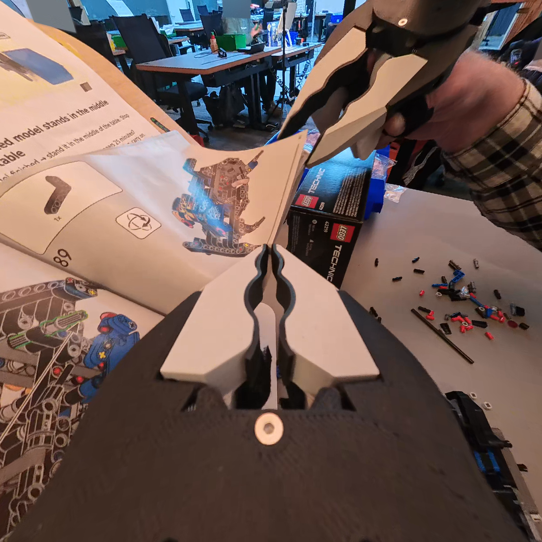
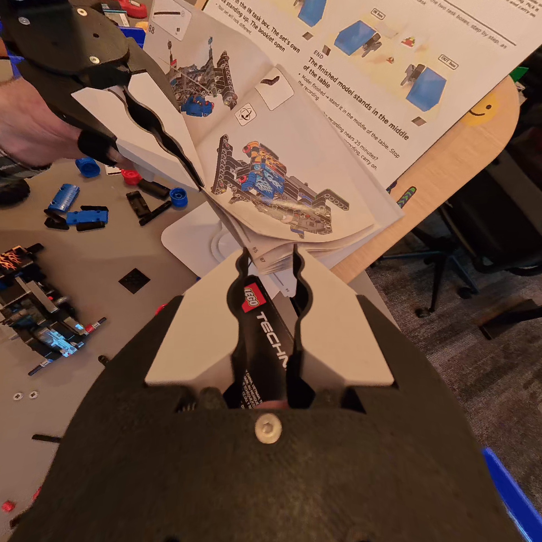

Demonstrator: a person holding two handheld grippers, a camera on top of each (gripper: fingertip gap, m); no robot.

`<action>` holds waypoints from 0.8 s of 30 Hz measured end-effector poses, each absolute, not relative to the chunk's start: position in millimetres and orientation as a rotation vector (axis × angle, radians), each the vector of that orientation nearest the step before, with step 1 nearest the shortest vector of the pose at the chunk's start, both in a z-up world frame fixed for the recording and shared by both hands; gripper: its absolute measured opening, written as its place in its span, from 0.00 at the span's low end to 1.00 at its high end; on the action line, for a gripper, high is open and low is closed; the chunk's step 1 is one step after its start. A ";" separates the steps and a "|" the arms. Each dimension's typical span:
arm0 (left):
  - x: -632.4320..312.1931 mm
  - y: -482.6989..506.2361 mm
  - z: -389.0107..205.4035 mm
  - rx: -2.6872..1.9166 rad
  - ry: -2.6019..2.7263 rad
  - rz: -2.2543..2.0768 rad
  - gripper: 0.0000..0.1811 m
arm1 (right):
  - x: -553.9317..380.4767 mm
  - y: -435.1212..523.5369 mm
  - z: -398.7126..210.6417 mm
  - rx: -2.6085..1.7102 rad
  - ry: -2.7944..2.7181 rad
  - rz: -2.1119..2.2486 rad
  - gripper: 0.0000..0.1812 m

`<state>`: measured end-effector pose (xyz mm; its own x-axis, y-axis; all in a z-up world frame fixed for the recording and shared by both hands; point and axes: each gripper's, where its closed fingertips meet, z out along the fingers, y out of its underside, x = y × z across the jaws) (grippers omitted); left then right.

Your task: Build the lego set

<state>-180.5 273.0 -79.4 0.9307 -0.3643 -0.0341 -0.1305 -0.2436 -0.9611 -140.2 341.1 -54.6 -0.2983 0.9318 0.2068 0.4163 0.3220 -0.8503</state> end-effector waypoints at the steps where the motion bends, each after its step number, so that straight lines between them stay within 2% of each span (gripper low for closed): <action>1: -180.3 272.9 -79.2 -1.818 0.367 -0.231 0.00 | -140.4 339.5 -54.6 -1.182 -1.868 0.902 0.13; 13: -180.3 272.1 -78.2 -1.810 0.357 -0.262 0.00 | -141.0 339.0 -59.6 -1.157 -1.888 0.792 0.13; 18: -180.3 272.1 -78.3 -1.810 0.358 -0.268 0.00 | -134.8 337.2 -44.8 -1.137 -1.838 0.814 0.18; 24: -179.5 272.1 -76.9 -1.805 0.354 -0.280 0.00 | -145.6 335.1 -47.7 -1.073 -1.834 0.734 0.14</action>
